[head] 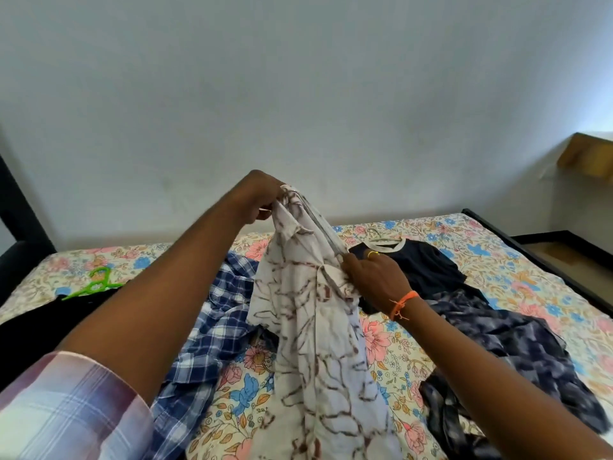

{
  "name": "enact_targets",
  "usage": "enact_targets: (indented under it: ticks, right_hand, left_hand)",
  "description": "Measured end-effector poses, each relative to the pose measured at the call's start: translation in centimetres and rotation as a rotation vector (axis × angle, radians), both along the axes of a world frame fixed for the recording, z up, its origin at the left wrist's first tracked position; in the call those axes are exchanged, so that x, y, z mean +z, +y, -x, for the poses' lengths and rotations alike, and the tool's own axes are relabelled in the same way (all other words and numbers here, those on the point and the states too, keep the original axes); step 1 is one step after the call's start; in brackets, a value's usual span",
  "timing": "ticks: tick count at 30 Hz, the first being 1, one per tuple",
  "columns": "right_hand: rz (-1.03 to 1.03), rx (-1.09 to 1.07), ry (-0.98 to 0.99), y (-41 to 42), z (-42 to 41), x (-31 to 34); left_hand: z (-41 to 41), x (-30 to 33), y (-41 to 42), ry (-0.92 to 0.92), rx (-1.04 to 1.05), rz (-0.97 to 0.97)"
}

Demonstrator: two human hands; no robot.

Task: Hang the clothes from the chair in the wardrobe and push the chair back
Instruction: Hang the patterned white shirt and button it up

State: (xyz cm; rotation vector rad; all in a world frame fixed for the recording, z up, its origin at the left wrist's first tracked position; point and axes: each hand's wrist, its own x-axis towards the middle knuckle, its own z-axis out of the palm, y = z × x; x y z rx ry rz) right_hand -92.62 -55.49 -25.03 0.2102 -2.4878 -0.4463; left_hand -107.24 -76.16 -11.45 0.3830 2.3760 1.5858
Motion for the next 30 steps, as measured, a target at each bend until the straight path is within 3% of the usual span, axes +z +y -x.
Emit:
enact_targets:
  ticks: [2,6,9,13,17,21,24,27,29,30]
  right_hand:
    - [-0.027,0.023,-0.044,-0.3,0.0,-0.4]
    - [-0.185,0.067,-0.137,-1.7,0.3,-1.2]
    - [-0.256,0.094,-0.125,-3.1,0.8,0.0]
    - [-0.272,0.104,-0.011,-3.9,1.9,4.5]
    - [-0.397,0.061,-0.169,-3.0,2.7,6.3]
    - [-0.368,-0.079,-0.227,-1.5,3.4,7.3]
    - [-0.268,-0.036,-0.021,-2.2,3.2,9.9]
    - [-0.152,0.042,0.246,-3.4,2.3,13.4]
    - [-0.077,0.118,0.379,-3.6,1.8,15.7]
    - [-0.035,0.163,0.420,-3.5,1.5,16.8]
  left_hand:
    - [0.6,1.0,-0.6,0.110,-0.032,0.100]
    - [-2.0,0.9,0.5,0.646,-0.272,0.551]
    - [-5.4,-0.5,1.8,0.805,-0.394,0.615]
    - [-6.7,-2.0,2.0,0.828,-0.417,0.577]
    - [-7.4,-1.1,0.7,0.859,-0.475,0.479]
    - [-7.5,-1.7,-1.2,0.882,-0.492,0.454]
    - [-6.7,-3.0,-2.3,0.904,-0.404,0.303]
    - [-6.4,-4.3,-3.0,0.957,-0.085,-0.004]
    - [-7.2,-5.7,-3.5,0.877,0.145,-0.220]
    - [-7.5,-6.6,-3.7,0.753,0.196,-0.292]
